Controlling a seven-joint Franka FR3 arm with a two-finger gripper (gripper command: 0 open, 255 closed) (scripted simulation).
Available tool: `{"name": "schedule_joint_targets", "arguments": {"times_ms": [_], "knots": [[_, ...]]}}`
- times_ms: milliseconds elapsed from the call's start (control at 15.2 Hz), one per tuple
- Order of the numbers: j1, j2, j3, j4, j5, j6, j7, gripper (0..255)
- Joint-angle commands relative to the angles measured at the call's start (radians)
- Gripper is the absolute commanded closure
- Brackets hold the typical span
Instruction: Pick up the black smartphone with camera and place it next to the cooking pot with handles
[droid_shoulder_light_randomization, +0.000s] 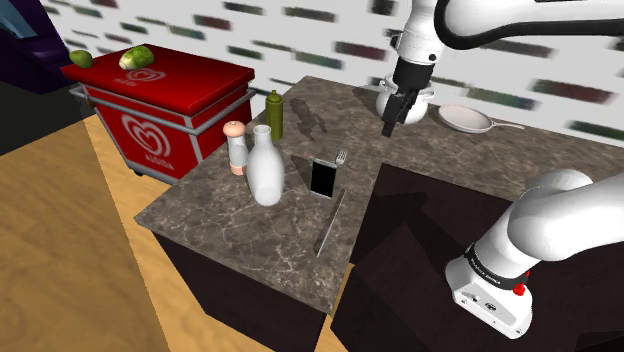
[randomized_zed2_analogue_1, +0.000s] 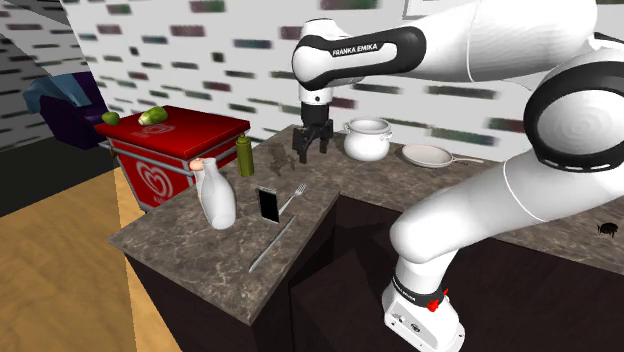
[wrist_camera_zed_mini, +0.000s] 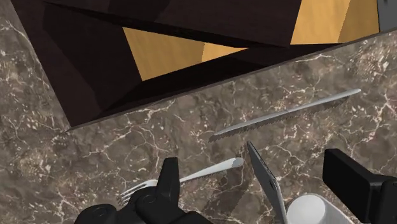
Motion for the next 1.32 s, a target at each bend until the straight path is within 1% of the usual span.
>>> {"name": "schedule_joint_targets", "arguments": {"times_ms": [0, 396, 726, 990, 1254], "knots": [[0.009, 0.051, 0.028, -0.005, 0.007, 0.077, 0.012, 0], [0.021, 0.231, 0.106, 0.026, -0.004, 0.28, 0.052, 0], [0.022, 0.402, 0.169, 0.089, -0.054, 0.426, 0.105, 0], [0.023, 0.544, 0.212, 0.161, -0.127, 0.52, 0.164, 0], [0.023, 0.58, 0.214, 0.142, -0.144, 0.573, 0.176, 0]]}}
